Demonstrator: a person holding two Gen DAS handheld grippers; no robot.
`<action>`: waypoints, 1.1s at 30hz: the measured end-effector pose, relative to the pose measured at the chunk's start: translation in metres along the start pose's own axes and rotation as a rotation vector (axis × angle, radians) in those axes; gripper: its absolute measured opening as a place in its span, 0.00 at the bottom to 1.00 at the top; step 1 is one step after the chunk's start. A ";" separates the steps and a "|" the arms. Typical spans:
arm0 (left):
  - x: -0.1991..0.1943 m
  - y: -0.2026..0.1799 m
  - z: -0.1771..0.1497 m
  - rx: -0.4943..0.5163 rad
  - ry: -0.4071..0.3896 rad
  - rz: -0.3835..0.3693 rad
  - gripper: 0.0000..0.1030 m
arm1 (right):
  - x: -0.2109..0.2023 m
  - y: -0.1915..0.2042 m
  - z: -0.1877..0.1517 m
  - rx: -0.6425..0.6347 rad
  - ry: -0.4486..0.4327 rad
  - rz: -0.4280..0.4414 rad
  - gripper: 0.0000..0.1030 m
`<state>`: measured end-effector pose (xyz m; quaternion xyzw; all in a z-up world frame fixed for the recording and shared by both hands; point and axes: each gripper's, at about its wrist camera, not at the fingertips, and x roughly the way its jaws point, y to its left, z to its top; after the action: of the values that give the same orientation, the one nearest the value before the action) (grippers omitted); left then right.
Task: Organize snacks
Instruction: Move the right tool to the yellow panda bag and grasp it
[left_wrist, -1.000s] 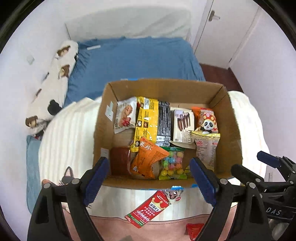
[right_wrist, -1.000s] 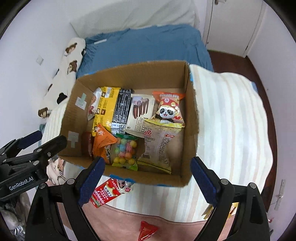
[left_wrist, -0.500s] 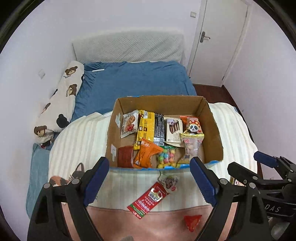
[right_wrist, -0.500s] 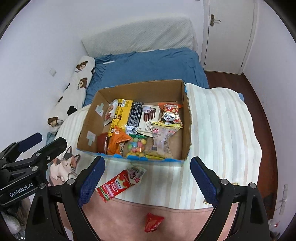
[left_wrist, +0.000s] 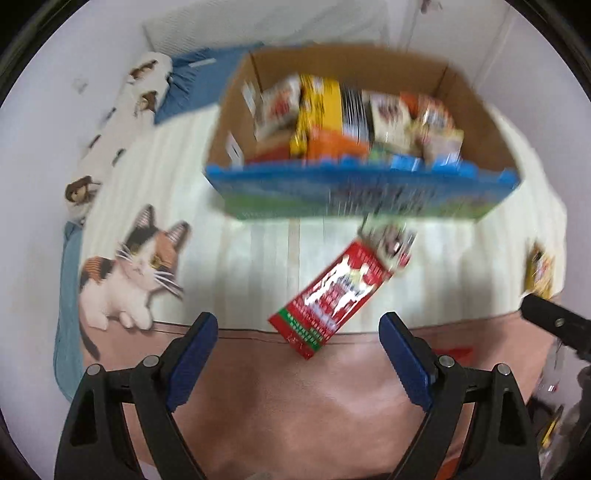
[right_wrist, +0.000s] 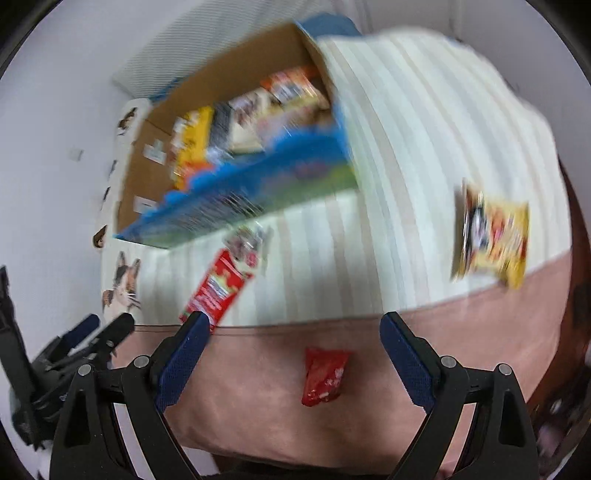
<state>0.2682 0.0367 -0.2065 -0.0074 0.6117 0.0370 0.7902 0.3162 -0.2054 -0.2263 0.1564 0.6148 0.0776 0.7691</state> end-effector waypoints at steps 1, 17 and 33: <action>0.010 -0.004 -0.001 0.026 0.020 0.009 0.87 | 0.009 -0.008 -0.004 0.027 0.005 0.004 0.93; 0.080 -0.049 -0.008 0.112 0.147 -0.005 0.87 | 0.009 -0.126 0.049 0.129 -0.077 -0.263 0.93; 0.063 -0.053 -0.031 0.066 0.148 -0.008 0.87 | 0.050 -0.164 0.008 0.437 -0.013 0.195 0.92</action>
<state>0.2579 -0.0149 -0.2765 0.0132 0.6694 0.0130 0.7427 0.3235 -0.3451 -0.3258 0.3783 0.5938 0.0156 0.7099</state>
